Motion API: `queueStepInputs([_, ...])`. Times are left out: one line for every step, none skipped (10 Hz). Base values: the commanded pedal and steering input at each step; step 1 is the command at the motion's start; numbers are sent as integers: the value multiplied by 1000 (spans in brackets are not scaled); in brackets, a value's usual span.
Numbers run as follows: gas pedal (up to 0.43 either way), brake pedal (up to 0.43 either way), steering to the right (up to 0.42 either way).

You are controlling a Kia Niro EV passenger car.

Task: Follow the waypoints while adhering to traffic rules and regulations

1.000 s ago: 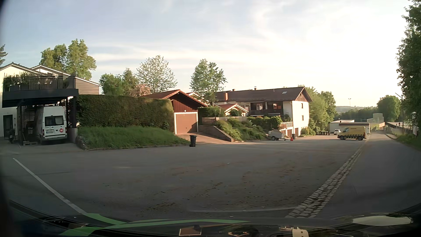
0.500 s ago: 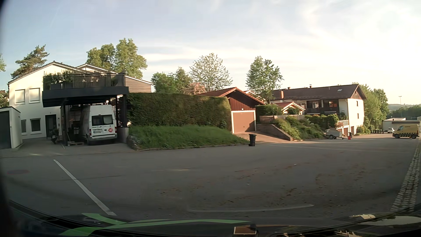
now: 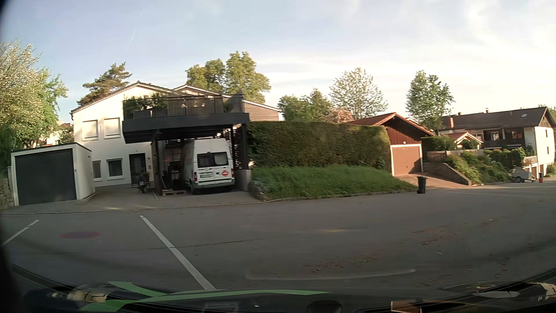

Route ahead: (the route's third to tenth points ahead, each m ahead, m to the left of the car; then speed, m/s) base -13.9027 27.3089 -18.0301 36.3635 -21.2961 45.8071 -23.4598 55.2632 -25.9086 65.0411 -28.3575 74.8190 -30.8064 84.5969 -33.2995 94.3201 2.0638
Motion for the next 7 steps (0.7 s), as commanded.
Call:
queueStepInputs([0, 0, -929])
queueStepInputs([0, 0, -934])
queueStepInputs([20, 0, -934])
queueStepInputs([39, 0, -934])
queueStepInputs([39, 0, -935])
queueStepInputs([67, 0, -939])
queueStepInputs([67, 0, -944])
